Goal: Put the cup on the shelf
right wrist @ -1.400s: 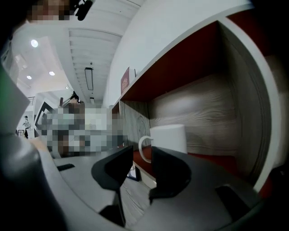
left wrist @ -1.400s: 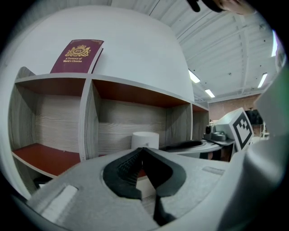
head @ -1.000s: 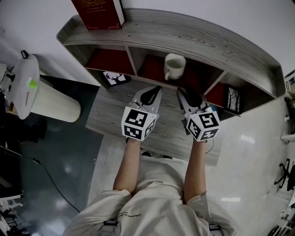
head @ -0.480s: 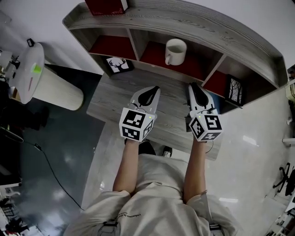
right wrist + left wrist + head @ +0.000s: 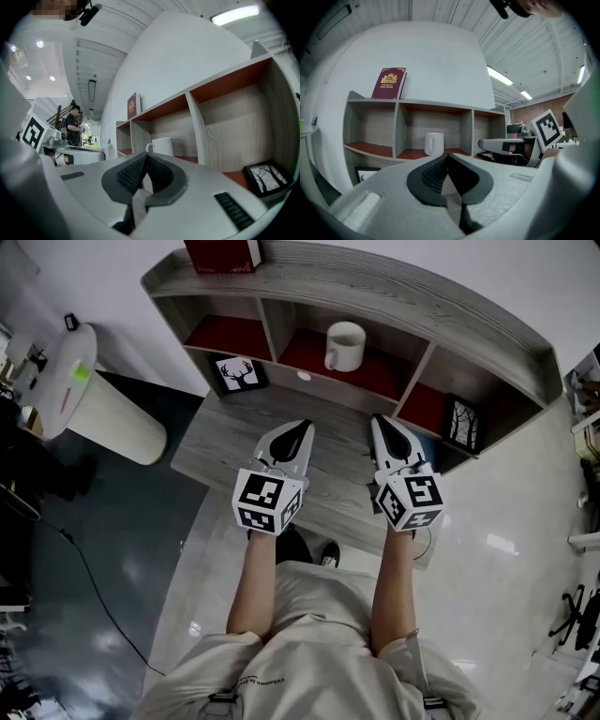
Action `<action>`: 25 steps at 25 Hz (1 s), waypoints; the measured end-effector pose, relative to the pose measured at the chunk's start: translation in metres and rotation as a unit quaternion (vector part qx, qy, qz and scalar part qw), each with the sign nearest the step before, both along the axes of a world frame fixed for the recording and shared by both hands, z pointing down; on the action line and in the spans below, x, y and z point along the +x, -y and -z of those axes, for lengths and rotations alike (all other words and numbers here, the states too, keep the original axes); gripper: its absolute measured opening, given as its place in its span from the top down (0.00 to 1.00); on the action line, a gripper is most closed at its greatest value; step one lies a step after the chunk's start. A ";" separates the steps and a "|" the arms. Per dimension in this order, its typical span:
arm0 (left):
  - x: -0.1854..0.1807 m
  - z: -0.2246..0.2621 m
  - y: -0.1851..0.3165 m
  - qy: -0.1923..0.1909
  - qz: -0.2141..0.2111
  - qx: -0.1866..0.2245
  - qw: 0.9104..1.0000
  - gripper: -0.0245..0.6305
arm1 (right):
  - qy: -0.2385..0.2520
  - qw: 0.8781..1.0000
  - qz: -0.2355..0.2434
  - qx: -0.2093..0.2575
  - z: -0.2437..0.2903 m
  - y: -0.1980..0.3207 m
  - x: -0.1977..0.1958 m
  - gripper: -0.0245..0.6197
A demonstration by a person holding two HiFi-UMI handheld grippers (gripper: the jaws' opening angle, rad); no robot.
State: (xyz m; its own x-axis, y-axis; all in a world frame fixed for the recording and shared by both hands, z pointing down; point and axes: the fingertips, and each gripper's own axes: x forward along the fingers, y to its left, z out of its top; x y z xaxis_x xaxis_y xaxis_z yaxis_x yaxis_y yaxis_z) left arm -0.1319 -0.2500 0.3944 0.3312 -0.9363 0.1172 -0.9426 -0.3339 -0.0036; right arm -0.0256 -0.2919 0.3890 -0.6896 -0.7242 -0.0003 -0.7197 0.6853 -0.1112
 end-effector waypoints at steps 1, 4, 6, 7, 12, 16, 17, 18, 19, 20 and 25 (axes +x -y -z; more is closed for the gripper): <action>0.003 -0.001 -0.002 0.002 0.000 0.002 1.000 0.95 | -0.003 1.000 0.003 0.002 0.000 -0.002 0.001 0.94; 0.011 -0.006 -0.008 0.008 -0.002 -0.004 1.000 0.95 | -0.007 1.000 0.008 0.003 -0.001 -0.009 0.004 0.94; 0.015 -0.007 -0.012 0.009 -0.002 -0.005 1.000 0.95 | -0.008 1.000 0.009 0.001 -0.003 -0.013 0.007 0.94; 0.016 -0.007 -0.013 0.009 -0.002 -0.004 1.000 0.95 | -0.009 1.000 0.009 -0.001 -0.003 -0.014 0.008 0.94; 0.021 -0.003 -0.013 0.005 0.000 -0.002 1.000 0.95 | -0.014 1.000 0.008 -0.007 -0.006 -0.017 0.016 0.94; 0.029 -0.001 -0.012 0.005 -0.007 -0.001 1.000 0.95 | -0.014 1.000 0.001 -0.010 -0.005 -0.018 0.024 0.94; 0.030 -0.001 -0.012 0.006 -0.010 -0.003 1.000 0.95 | -0.015 1.000 0.000 -0.009 -0.005 -0.018 0.025 0.94; 0.031 -0.002 -0.011 0.007 -0.012 -0.005 1.000 0.95 | -0.017 1.000 -0.001 -0.008 -0.004 -0.019 0.026 0.94; 0.032 -0.003 -0.010 0.007 -0.013 -0.007 1.000 0.95 | -0.021 1.000 -0.002 -0.006 -0.005 -0.019 0.026 0.94; 0.033 -0.003 -0.009 0.006 -0.013 -0.008 1.000 0.95 | -0.026 1.000 -0.003 -0.005 -0.006 -0.018 0.027 0.94; 0.041 -0.003 -0.006 0.009 -0.020 -0.005 1.000 0.95 | -0.044 0.999 -0.005 0.004 -0.007 -0.017 0.028 0.94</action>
